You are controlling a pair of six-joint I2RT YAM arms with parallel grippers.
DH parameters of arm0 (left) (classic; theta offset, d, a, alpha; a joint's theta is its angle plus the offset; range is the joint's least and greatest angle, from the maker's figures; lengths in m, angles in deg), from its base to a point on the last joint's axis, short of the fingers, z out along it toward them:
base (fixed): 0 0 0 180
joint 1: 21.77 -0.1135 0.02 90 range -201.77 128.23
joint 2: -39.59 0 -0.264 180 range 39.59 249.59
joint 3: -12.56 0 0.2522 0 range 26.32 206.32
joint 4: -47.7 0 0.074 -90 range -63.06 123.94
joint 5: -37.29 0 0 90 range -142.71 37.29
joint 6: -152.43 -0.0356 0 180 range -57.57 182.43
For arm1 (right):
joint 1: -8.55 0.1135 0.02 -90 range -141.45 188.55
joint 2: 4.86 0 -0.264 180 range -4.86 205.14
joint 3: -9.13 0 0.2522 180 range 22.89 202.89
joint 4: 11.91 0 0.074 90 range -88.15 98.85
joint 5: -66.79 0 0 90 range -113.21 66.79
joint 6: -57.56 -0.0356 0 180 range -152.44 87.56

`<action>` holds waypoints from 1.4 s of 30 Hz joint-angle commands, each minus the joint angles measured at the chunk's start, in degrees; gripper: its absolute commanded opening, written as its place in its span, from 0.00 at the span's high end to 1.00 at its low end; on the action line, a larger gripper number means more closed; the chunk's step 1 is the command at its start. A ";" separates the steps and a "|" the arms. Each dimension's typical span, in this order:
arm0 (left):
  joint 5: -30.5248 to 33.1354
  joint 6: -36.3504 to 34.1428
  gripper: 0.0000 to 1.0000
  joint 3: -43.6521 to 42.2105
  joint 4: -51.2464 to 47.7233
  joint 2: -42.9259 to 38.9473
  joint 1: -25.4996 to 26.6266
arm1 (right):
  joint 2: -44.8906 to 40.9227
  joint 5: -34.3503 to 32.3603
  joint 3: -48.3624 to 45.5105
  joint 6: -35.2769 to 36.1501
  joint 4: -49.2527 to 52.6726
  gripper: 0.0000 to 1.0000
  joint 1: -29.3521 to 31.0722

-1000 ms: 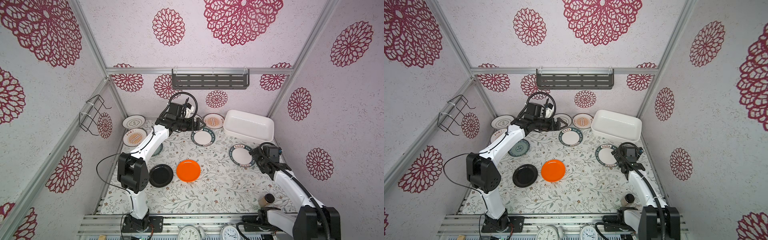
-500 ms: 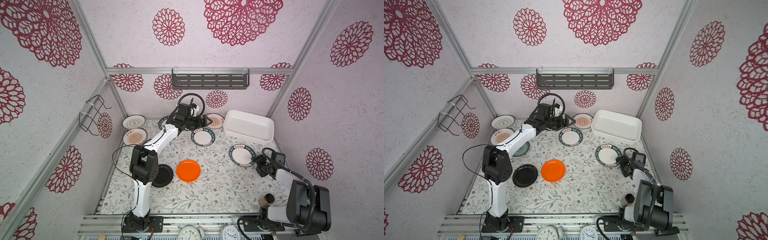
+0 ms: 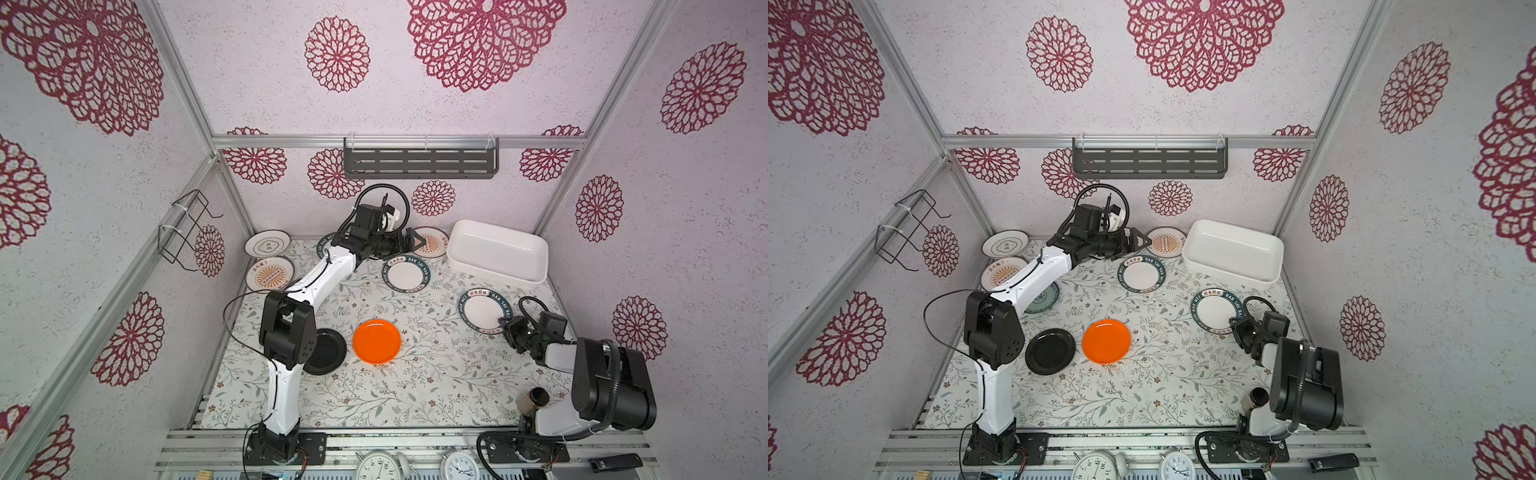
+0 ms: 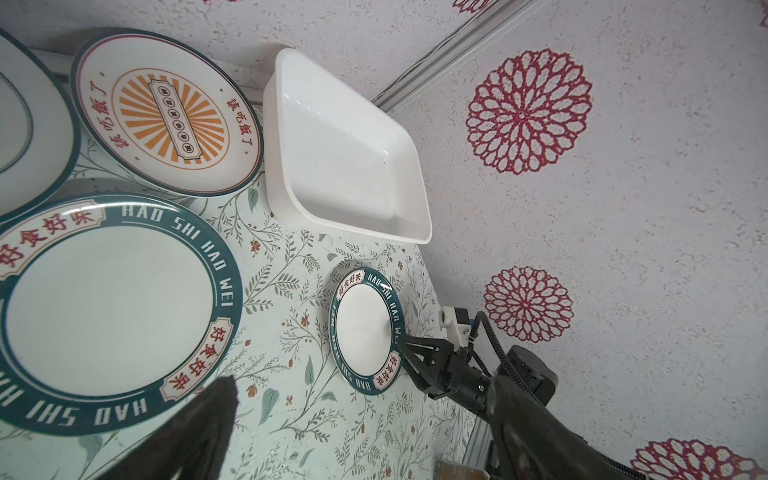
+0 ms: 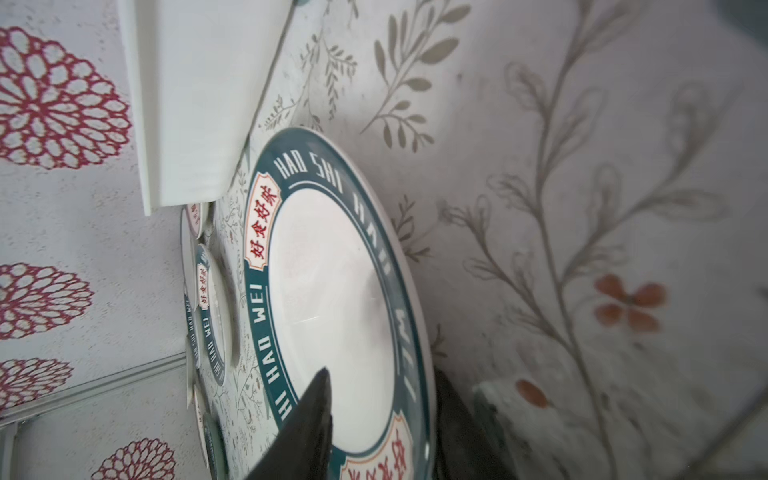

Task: Place the plates into the plastic bin on the countertop
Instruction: 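Lower the right gripper onto the green-rimmed plate's edge while the left arm reaches forward, then grip the green-rimmed plate edge with the right gripper and lift it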

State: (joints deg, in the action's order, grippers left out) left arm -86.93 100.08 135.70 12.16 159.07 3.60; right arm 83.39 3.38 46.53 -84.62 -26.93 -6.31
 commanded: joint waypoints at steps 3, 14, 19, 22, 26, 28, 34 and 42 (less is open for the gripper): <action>0.13 -1.32 0.03 -2.30 0.79 -3.06 -0.62 | 5.88 2.58 -1.40 -2.52 -6.15 0.83 0.00; 1.06 0.30 0.03 -4.18 2.94 -3.97 -1.18 | 0.41 2.19 -1.02 -1.93 -0.79 1.00 0.15; 1.22 1.88 0.03 -7.54 7.07 -5.69 -2.45 | -10.13 -1.05 1.74 -0.39 10.97 1.00 1.39; -0.72 3.25 0.03 -9.23 10.93 -6.34 -3.77 | -17.15 -3.52 4.63 -0.24 19.55 1.00 2.64; -2.48 2.49 0.03 -12.20 13.61 -9.29 -5.41 | -25.70 -7.17 7.78 -2.16 26.50 1.00 4.28; -4.11 1.91 0.03 -13.43 14.48 -10.26 -6.25 | -28.24 -8.20 9.61 -3.41 28.72 1.00 5.18; -7.31 -1.65 0.03 -14.84 13.21 -12.45 -7.04 | -28.34 -13.81 17.53 -4.04 32.54 1.00 10.90; -2.05 -5.34 0.03 -18.41 8.27 -16.95 -8.25 | -15.63 -19.50 33.32 0.01 32.27 1.00 13.53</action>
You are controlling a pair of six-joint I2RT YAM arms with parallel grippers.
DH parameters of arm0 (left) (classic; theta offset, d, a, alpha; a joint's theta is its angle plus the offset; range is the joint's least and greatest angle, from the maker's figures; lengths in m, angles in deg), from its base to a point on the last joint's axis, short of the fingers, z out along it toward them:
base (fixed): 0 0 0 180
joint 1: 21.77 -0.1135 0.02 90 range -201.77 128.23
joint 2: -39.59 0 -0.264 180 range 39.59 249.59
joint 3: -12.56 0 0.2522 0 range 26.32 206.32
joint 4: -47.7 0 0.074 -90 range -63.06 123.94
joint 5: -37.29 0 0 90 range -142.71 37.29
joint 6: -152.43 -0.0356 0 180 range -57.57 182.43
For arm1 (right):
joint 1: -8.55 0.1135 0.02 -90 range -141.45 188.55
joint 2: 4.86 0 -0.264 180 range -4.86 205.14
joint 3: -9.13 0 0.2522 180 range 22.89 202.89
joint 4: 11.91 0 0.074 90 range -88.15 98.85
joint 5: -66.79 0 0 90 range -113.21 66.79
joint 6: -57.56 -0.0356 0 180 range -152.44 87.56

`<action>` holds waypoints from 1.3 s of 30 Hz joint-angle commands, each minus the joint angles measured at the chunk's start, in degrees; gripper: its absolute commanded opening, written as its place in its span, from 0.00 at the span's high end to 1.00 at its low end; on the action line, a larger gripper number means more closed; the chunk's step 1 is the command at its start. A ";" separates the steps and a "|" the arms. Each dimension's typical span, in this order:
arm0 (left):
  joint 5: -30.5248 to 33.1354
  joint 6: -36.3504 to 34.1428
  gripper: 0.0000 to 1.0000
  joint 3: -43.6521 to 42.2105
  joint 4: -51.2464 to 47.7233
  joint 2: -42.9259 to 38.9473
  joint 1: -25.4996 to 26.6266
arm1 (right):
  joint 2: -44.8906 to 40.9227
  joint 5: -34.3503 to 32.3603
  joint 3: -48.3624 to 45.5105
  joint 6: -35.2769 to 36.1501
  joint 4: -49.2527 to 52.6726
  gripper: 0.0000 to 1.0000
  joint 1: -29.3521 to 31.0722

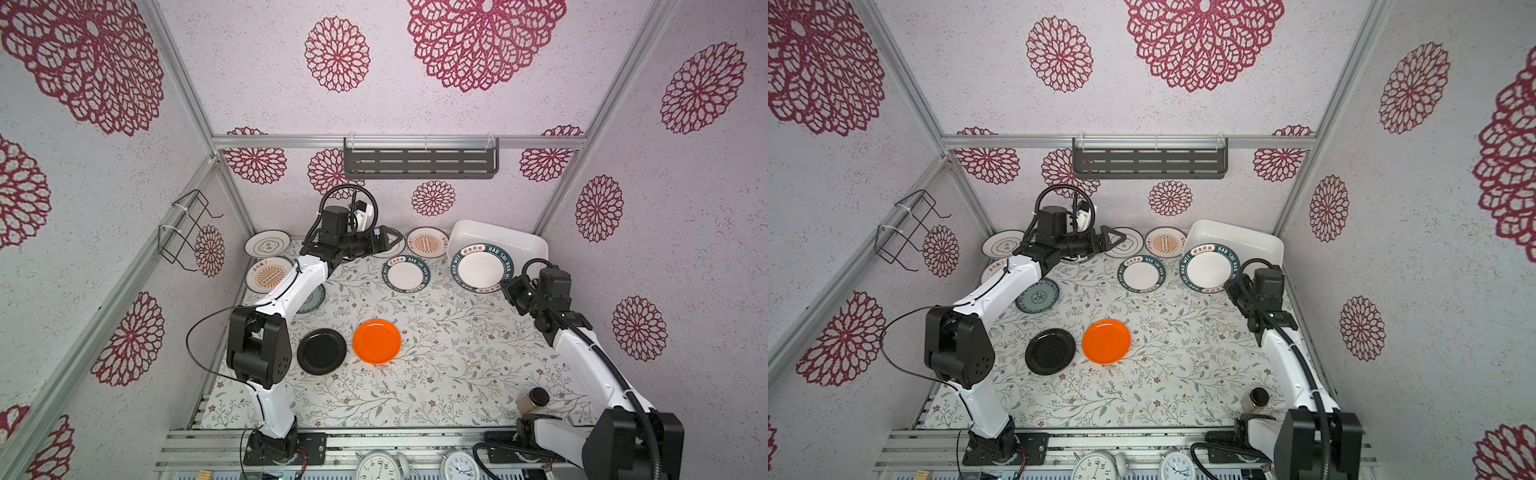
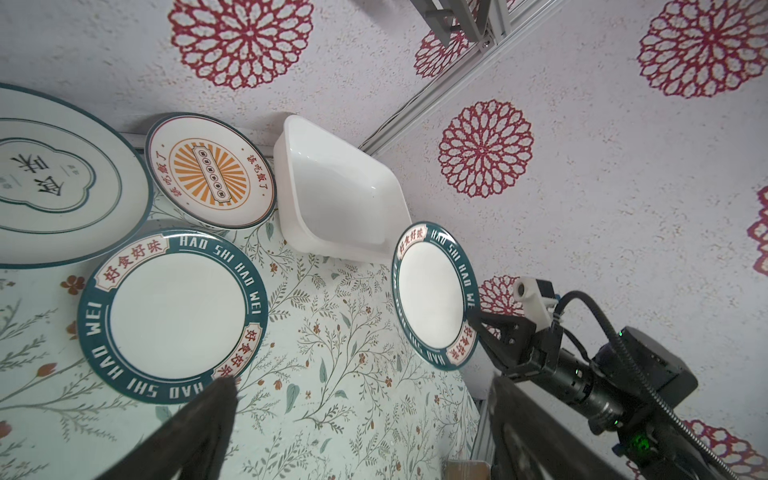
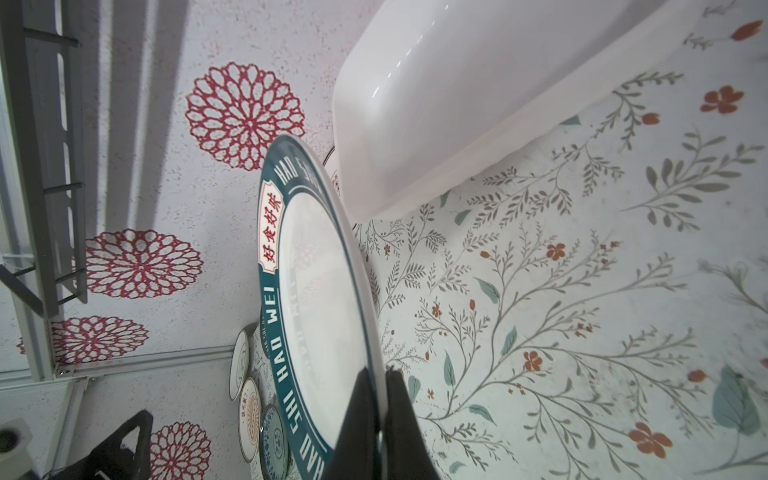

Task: Place the plates into the plastic bin on the countertop
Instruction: 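Grip the green-rimmed plate edge with the right gripper and lift it, then lower the green-rimmed plate into the white bin and open the right gripper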

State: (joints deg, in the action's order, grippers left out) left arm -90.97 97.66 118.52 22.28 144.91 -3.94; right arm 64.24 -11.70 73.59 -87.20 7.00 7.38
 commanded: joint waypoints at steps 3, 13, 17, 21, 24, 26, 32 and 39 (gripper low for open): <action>5.35 -3.91 0.03 -1.41 -3.44 -4.17 -0.73 | 11.05 -6.46 14.58 6.44 1.87 1.00 -0.32; 19.06 0.55 0.03 -3.97 -2.25 -6.07 -0.72 | 30.38 -5.97 31.05 13.34 2.11 1.00 -4.24; 24.33 2.79 0.03 -5.00 -2.49 -6.41 -0.70 | 37.20 -3.83 36.44 15.08 1.10 1.00 -5.35; 27.57 4.27 0.03 -6.06 -2.31 -6.71 -0.72 | 44.00 -2.71 41.62 16.54 1.05 1.00 -5.68; 30.20 5.35 0.03 -6.87 -1.84 -7.29 -0.58 | 48.33 -1.38 44.74 17.17 1.05 1.00 -5.77; 31.74 6.03 0.03 -7.69 -0.81 -7.50 -0.51 | 50.85 -0.60 46.39 17.29 0.76 1.00 -5.77; 33.56 7.46 0.03 -8.08 -0.16 -6.71 -0.43 | 56.91 2.11 50.61 16.79 -0.40 1.00 -5.80; 34.60 8.16 0.03 -7.65 -0.77 -6.23 0.09 | 61.85 2.45 54.36 16.18 2.96 1.00 -5.84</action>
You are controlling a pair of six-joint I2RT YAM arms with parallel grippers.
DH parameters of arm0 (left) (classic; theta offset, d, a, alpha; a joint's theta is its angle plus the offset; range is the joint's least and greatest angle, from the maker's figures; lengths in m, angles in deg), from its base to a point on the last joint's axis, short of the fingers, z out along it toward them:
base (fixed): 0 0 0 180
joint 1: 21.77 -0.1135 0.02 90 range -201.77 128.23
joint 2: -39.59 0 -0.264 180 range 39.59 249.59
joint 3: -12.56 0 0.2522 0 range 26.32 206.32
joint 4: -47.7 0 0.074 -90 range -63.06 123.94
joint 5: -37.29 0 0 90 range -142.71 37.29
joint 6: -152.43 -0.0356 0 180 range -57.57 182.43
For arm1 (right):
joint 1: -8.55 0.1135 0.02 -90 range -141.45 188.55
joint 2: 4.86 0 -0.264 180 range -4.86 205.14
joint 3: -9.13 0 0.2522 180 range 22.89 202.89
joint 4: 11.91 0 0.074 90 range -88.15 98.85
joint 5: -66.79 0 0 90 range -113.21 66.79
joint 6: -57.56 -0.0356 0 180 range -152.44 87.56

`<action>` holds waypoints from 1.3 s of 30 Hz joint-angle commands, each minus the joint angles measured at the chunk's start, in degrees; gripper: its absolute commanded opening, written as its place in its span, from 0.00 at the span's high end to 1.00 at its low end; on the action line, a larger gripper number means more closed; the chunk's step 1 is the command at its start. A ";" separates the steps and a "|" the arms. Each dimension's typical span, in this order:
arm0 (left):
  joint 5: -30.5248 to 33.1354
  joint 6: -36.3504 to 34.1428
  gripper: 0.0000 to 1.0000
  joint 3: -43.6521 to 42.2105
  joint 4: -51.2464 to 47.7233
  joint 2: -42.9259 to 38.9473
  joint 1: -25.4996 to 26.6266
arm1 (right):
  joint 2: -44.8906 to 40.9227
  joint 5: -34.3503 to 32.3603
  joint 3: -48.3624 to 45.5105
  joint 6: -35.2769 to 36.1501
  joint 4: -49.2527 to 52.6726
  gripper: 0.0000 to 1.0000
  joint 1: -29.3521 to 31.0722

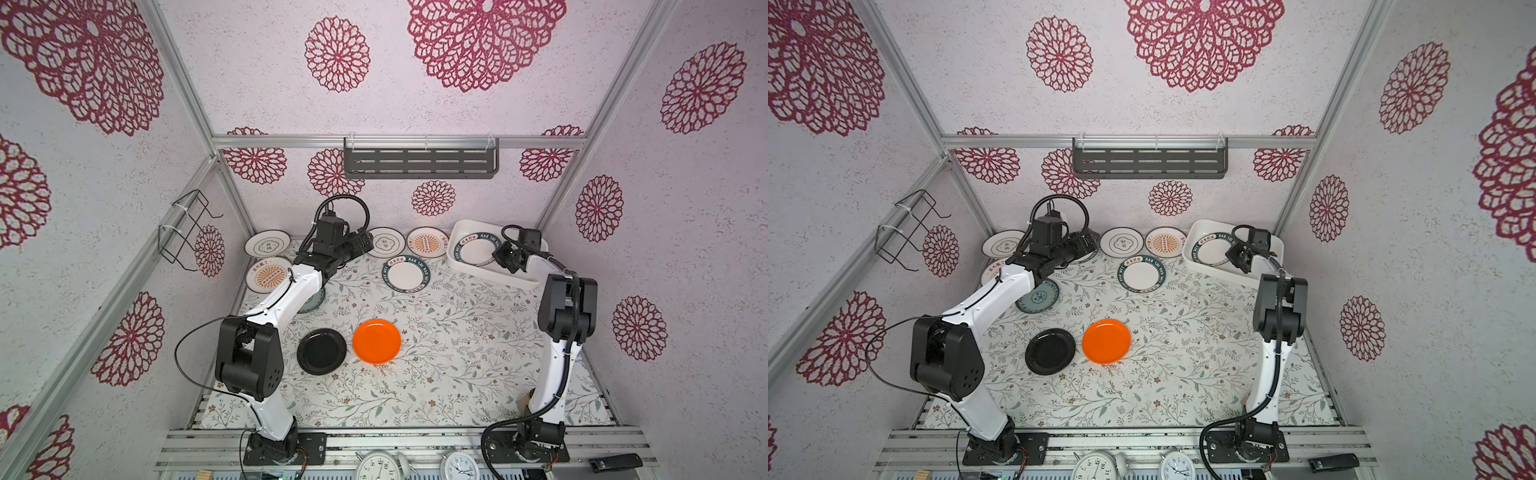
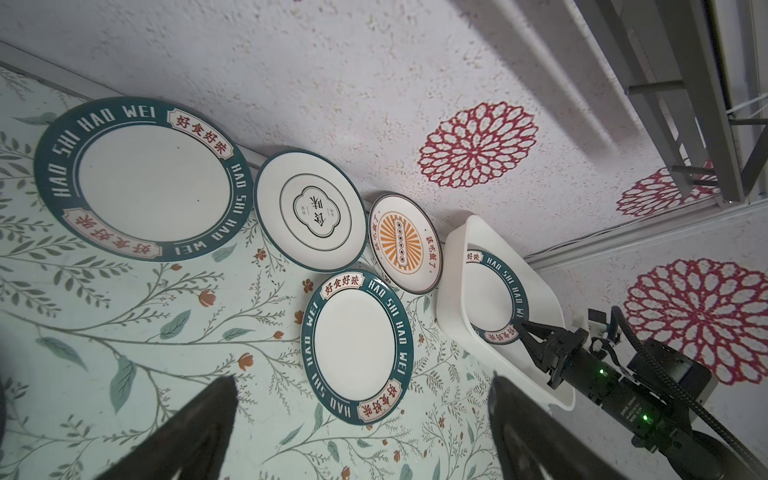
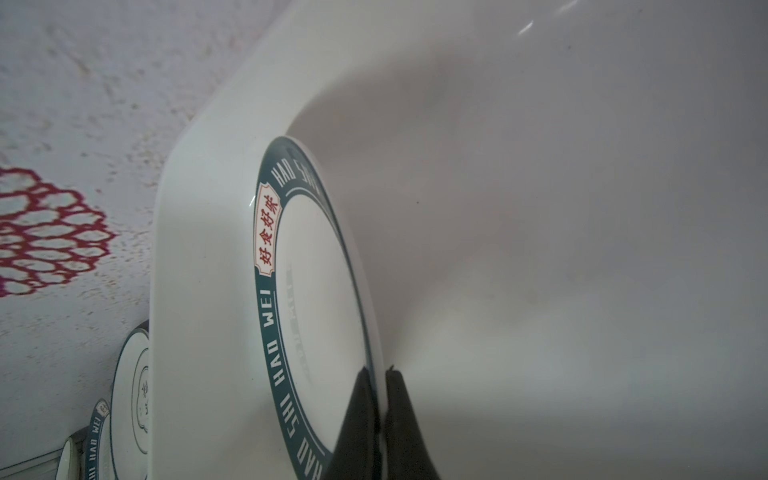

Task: Place the plates into the plastic bin on the countertop
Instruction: 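Lower the green-rimmed plate into the white bin and open the right gripper, then move the right gripper from the bin to the orange plate's edge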

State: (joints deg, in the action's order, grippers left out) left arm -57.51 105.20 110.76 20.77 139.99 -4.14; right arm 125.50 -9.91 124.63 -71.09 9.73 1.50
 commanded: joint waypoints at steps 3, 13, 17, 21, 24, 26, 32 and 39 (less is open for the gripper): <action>0.79 0.61 0.03 1.04 -0.05 -0.76 0.53 | 1.57 1.55 3.32 0.12 0.18 1.00 0.02; 1.89 0.61 0.03 1.69 -0.28 -0.14 1.11 | 1.42 -0.14 0.67 -0.38 -0.44 1.00 -0.84; 1.98 0.43 0.03 1.69 -0.28 -0.16 1.33 | 1.37 -0.66 -0.15 -0.74 -0.19 1.00 -1.29; 1.83 0.30 0.03 1.72 -0.16 -0.25 1.43 | 1.03 -0.56 -1.30 -1.38 -0.78 1.00 -2.14; 1.56 0.22 0.03 1.77 -0.08 -0.05 1.51 | 1.12 0.02 -1.54 -1.47 -1.00 0.99 -2.71; 1.46 0.17 0.03 1.86 -0.10 -0.07 1.68 | 1.21 0.51 -1.55 -1.54 -1.37 0.94 -3.05; 1.51 0.00 0.03 1.85 -0.09 -0.18 1.71 | 1.95 1.78 -0.77 -0.57 -0.95 0.73 -3.40; 1.42 -0.44 0.03 1.38 -0.06 -0.86 1.83 | 0.26 -0.04 -0.21 3.65 1.68 0.58 -3.26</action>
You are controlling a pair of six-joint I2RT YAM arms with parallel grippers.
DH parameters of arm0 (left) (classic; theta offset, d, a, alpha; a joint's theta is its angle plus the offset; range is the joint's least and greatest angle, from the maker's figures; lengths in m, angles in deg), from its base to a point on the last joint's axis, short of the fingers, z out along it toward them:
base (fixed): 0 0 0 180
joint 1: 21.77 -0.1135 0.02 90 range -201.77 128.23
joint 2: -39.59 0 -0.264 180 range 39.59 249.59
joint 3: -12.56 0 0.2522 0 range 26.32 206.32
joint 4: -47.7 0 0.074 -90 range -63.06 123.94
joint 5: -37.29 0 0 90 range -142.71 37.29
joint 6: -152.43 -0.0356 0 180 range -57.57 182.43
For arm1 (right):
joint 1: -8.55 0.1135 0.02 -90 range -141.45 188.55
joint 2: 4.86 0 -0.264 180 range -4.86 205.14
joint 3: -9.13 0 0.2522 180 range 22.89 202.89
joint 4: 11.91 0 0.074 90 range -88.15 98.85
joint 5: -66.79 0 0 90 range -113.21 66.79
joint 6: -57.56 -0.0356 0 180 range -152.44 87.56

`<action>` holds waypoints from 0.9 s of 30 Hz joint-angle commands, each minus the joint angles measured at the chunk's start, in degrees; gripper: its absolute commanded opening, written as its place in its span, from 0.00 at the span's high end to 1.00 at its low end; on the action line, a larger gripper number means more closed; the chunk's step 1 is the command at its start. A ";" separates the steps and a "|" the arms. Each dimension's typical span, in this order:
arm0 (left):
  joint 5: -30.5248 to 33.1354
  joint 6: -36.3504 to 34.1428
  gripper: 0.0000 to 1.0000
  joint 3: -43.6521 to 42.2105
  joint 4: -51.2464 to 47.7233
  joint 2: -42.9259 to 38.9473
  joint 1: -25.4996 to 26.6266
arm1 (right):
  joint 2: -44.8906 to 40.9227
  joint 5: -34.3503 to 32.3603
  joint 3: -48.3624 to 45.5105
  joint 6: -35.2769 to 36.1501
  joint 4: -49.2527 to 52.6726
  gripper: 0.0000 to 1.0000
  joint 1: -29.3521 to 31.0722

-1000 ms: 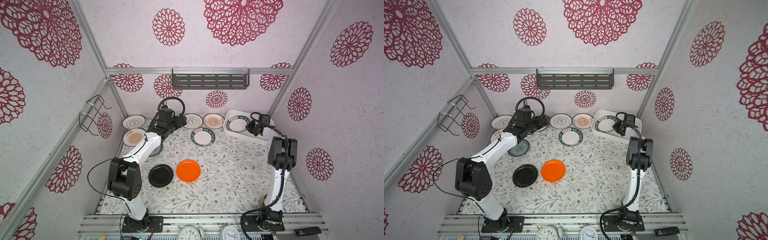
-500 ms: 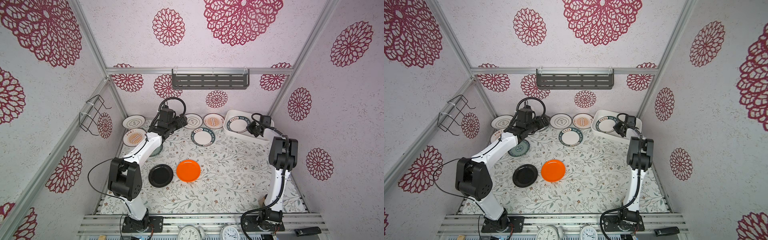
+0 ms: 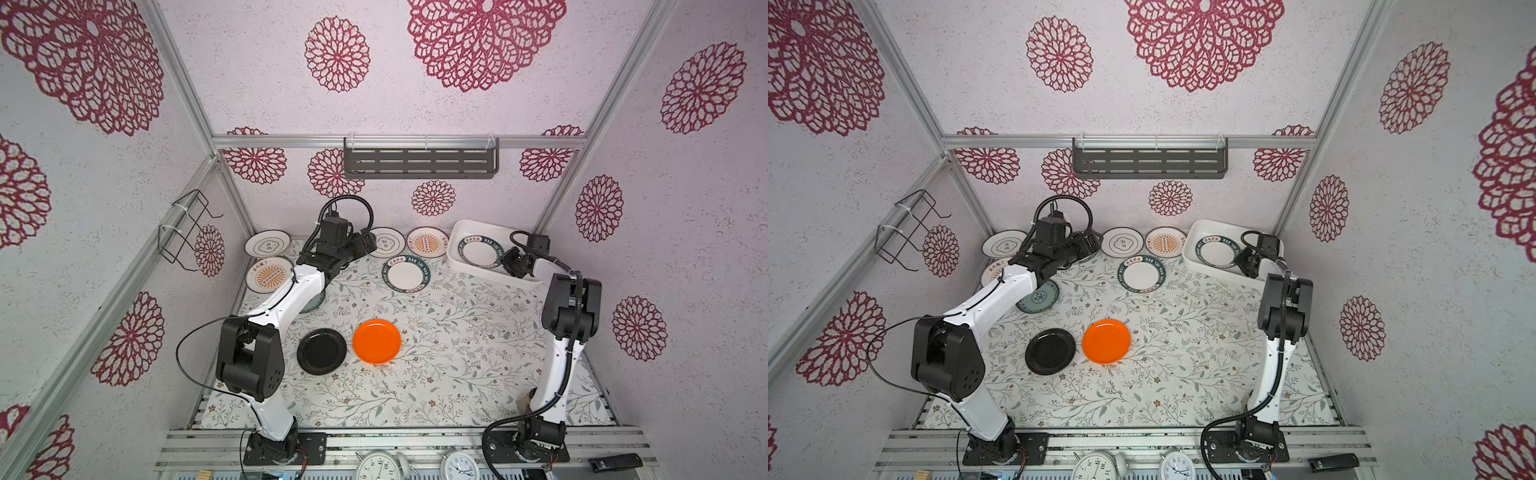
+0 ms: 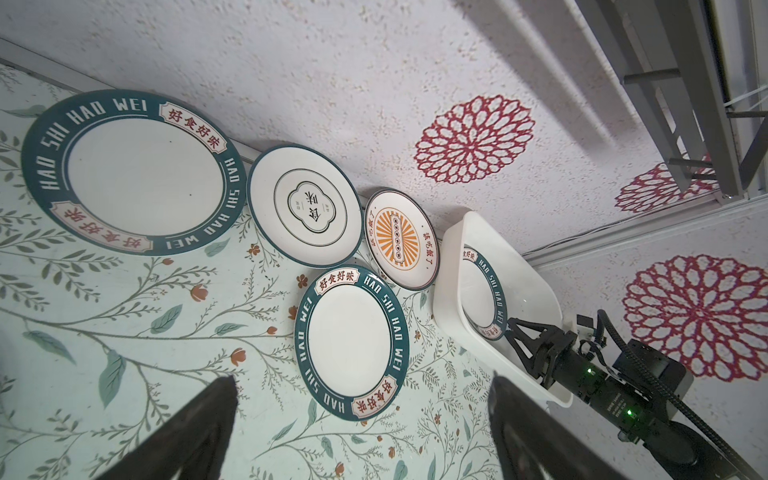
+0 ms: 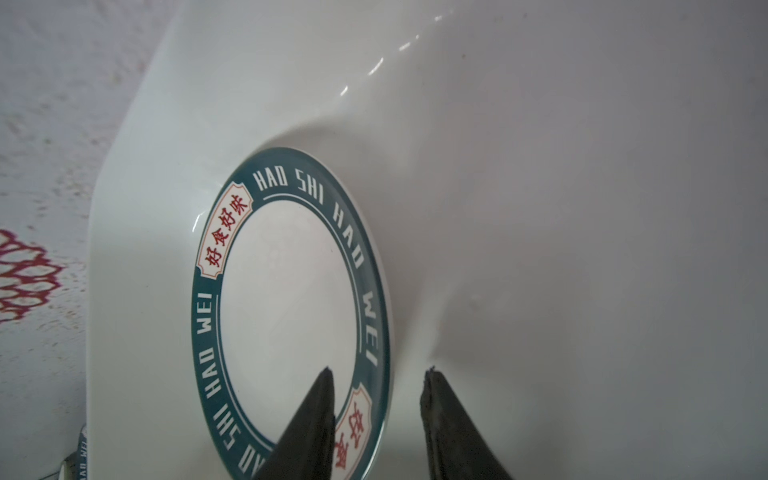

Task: Place the plates into the plastic bin on the countertop
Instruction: 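Move the right gripper from the bin to the orange plate's edge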

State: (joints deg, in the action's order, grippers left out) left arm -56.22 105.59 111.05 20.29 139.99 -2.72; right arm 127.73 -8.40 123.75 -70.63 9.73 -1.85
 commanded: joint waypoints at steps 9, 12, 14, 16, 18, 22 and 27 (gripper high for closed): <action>-1.56 -2.69 0.03 -0.87 0.64 -3.15 0.42 | -10.13 -6.37 -2.22 11.69 1.01 0.38 2.07; -2.63 -3.57 0.03 -1.29 0.14 -3.93 0.30 | -12.69 -7.10 -2.77 14.08 -0.68 0.32 3.71; -3.32 -4.04 0.03 -1.79 -0.10 -4.62 0.11 | -14.27 -8.15 -2.88 15.48 -1.11 0.30 5.14; -3.94 -4.31 0.03 -2.41 -0.31 -5.48 -0.08 | -15.91 -9.64 -3.33 16.20 -1.11 0.29 6.86; -4.54 -4.29 0.03 -3.58 -0.59 -6.53 -0.55 | -17.58 -11.29 -4.23 16.22 -1.02 0.29 8.59; -5.79 -4.13 0.03 -6.48 -1.18 -9.07 -2.06 | -21.69 -11.39 -7.67 14.83 -0.89 0.29 12.42; -9.68 -3.99 0.03 -8.97 -4.53 -10.24 -5.69 | -27.74 -10.07 -15.74 11.92 -0.24 0.28 17.54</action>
State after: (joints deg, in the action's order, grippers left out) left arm -62.84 102.53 102.77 18.41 131.21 -6.13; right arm 104.17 -18.45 110.97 -56.99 8.98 13.85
